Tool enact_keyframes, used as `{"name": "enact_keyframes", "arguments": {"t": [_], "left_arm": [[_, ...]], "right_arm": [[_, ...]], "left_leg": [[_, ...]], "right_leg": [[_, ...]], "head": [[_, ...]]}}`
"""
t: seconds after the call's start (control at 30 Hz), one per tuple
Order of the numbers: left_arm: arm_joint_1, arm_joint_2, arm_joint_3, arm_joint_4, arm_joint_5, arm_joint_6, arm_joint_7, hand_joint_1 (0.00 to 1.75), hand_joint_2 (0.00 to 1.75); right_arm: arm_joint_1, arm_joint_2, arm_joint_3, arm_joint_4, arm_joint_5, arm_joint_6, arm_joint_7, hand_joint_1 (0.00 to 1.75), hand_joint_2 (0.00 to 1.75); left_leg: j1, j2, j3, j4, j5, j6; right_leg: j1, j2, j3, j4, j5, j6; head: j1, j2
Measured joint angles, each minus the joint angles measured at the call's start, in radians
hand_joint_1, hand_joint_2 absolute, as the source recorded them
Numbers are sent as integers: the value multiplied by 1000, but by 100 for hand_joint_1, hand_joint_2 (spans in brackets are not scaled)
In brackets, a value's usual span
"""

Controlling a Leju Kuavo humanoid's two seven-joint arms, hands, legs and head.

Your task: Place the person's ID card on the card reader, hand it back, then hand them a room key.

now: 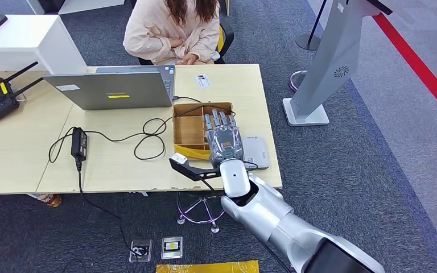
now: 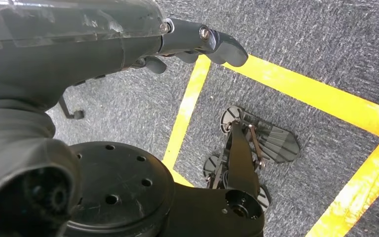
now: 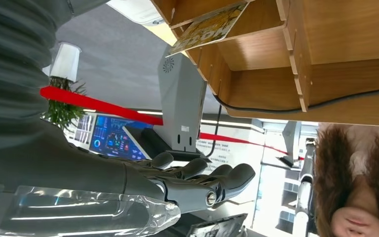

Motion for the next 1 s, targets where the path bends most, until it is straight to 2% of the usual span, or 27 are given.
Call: {"name": "enact_keyframes", "arguments": {"t": [1.0], "left_arm": [[0, 2, 0, 0, -19, -3, 2, 0, 0]], "right_arm": [[-29, -1, -8, 78, -72, 38, -29, 0, 175]], "left_leg": [[0, 0, 0, 0, 0, 0]], "right_leg": [[0, 0, 0, 0, 0, 0]], "head": [[0, 0]]}}
